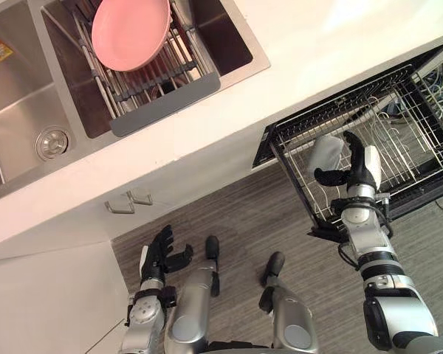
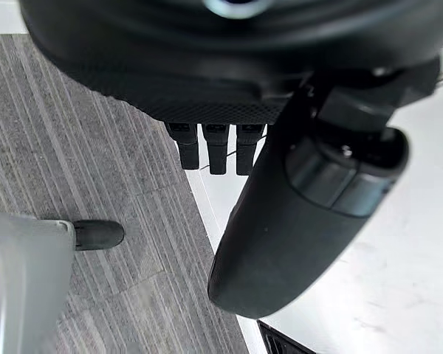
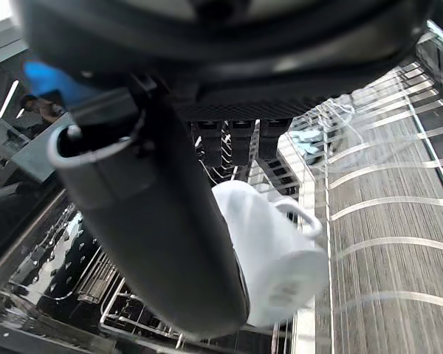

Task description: Walk over to the sink, pick up the cup, carry it to the dishwasher, place the cup inside the dishwasher, then close the dishwasher door

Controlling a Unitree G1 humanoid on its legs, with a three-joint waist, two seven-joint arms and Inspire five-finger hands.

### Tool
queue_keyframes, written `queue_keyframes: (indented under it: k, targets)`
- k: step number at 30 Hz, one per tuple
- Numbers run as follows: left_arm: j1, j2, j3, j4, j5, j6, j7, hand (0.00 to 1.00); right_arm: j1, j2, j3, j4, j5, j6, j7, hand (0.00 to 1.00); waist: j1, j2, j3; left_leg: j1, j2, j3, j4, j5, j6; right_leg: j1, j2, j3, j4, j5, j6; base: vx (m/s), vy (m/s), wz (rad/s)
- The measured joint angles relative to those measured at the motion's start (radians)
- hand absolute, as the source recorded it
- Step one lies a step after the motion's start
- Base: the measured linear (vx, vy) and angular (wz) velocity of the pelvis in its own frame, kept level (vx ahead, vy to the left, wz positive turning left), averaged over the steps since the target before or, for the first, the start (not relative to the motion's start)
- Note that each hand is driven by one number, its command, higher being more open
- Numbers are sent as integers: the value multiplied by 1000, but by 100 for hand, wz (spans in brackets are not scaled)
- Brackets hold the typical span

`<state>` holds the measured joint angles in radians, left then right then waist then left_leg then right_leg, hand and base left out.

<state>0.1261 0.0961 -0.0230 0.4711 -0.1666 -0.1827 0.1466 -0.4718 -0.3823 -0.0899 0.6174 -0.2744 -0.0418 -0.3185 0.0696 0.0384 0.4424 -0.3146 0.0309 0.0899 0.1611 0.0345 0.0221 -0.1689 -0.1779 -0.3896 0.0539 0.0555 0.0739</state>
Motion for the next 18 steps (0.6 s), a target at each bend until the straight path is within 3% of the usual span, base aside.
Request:
queue_keyframes:
  k: [9,13,15,18]
  targets:
    - [3,0,21,16,1,3,-1,90,286,108,-31,-424,14,-9,7,90,-16,-11,-4,103,1,5,-100,22,-13,56,4,0,-1,-29,1,31,-11,0]
    - [6,1,44,53,1,6,-3,90,454,204,-62,-602,17,-25,9,90,-37,-51,-28,143,4,-8,-116,15,-24,97,9,-18,-1,-56,4,108,-37,12]
    - [6,1,59,73,2,8,-11,90,552,240,-72,-706,24,-36,16,90,-64,-78,-47,142,4,-44,-108,8,-36,127,11,-66,-1,-75,1,108,-51,49]
    - [7,1,61,98,11,17,-22,90,608,261,-83,-810,80,-68,42,90,-67,-98,-60,132,4,-24,-51,-2,-49,177,2,-115,0,-97,0,49,-22,48]
